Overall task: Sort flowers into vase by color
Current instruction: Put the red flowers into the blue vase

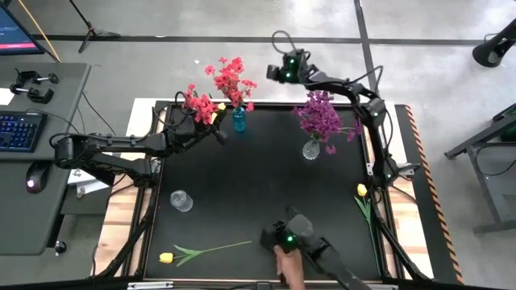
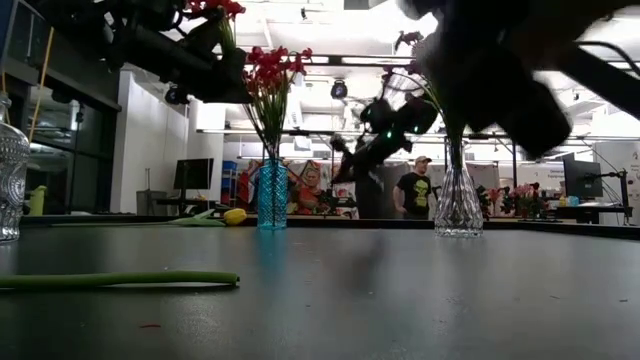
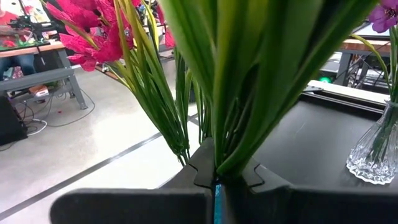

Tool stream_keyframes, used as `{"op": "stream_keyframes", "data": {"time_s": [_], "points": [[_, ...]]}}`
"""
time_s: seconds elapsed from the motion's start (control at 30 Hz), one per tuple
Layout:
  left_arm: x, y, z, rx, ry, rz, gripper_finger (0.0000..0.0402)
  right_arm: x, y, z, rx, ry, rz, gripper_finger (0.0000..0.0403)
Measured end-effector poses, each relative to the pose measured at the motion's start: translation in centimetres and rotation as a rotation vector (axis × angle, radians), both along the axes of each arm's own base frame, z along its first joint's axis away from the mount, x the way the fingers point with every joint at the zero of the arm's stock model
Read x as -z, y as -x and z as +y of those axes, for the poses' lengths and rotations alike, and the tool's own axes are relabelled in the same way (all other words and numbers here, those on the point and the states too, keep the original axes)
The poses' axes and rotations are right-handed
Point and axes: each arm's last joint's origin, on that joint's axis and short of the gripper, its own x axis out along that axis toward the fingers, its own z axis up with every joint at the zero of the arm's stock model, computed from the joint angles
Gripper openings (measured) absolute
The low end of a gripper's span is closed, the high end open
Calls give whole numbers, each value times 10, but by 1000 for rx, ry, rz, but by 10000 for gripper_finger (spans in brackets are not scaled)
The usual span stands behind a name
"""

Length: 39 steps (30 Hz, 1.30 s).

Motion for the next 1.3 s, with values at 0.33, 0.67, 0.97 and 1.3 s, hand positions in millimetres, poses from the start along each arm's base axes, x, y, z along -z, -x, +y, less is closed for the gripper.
{"op": "stream_keyframes", "data": {"time_s": [0.33,0.67,0.97,1.3], "points": [[0,0,0,3,0,0,0,45,-43,26,-219,-15,-44,0],[0,0,0,4,0,1,0,36,-54,42,-419,50,-64,0],[0,0,0,4,-1,2,0,37,-61,57,-582,-33,-108,0],[0,0,0,4,-2,0,0,36,-80,81,-647,-8,-118,0]]}}
